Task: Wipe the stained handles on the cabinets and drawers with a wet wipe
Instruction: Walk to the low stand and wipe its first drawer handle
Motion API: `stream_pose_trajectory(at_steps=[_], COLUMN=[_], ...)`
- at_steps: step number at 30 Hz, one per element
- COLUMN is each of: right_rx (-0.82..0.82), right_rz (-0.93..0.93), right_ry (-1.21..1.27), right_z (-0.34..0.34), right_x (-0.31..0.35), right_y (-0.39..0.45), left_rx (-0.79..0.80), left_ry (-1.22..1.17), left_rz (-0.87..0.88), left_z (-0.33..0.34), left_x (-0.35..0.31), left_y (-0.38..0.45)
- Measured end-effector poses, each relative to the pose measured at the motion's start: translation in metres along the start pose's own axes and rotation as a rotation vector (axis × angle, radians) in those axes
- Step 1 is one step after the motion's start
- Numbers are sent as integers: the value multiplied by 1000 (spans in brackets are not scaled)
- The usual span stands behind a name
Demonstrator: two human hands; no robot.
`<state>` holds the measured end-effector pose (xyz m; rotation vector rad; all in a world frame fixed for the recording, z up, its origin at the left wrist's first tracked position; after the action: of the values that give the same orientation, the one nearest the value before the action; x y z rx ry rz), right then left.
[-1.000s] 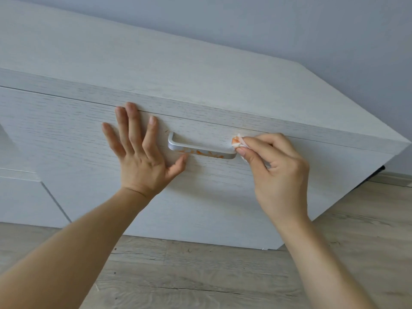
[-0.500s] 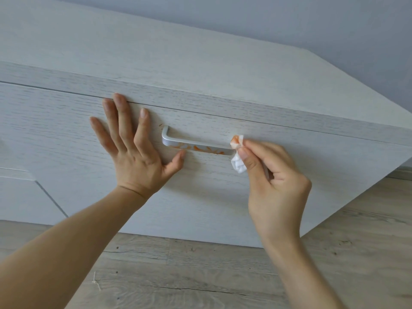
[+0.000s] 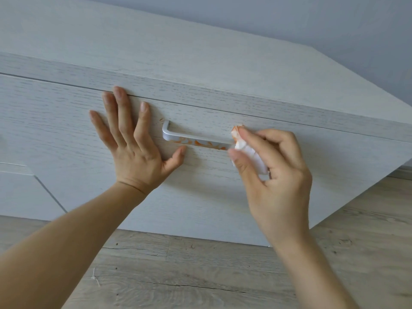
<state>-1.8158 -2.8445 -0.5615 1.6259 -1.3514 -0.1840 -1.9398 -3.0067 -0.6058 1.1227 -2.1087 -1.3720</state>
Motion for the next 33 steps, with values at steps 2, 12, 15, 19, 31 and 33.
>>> stream_pose_trajectory(at_steps=[2, 12, 15, 19, 31, 33], right_rx=[52, -9, -15, 19, 54, 54], right_rz=[-44, -72, -42, 34, -330, -350], right_ry=[-80, -86, -20, 118, -177, -213], right_z=[-2, -5, -4, -4, 0, 1], right_x=[-2, -4, -8, -21, 11, 12], right_y=[-1, 4, 5, 5, 13, 13], left_rx=[-5, -19, -19, -17, -18, -17], left_ry=[2, -4, -13, -9, -1, -6], left_rz=[1, 1, -9, -2, -5, -5], left_z=[0, 1, 1, 1, 2, 2], left_x=[0, 1, 1, 1, 2, 3], left_y=[0, 0, -1, -1, -2, -2])
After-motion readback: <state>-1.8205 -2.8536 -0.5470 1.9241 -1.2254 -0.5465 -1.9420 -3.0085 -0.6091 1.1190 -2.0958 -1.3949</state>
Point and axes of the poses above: each hand's wrist, its own y-axis towards the middle knuckle, its own z-axis out of the palm, x = y × z, the point moved 6 cm from there along y, towards the middle knuckle, and after that the axes turned 11 degrees about x, right-handed, at the moved point
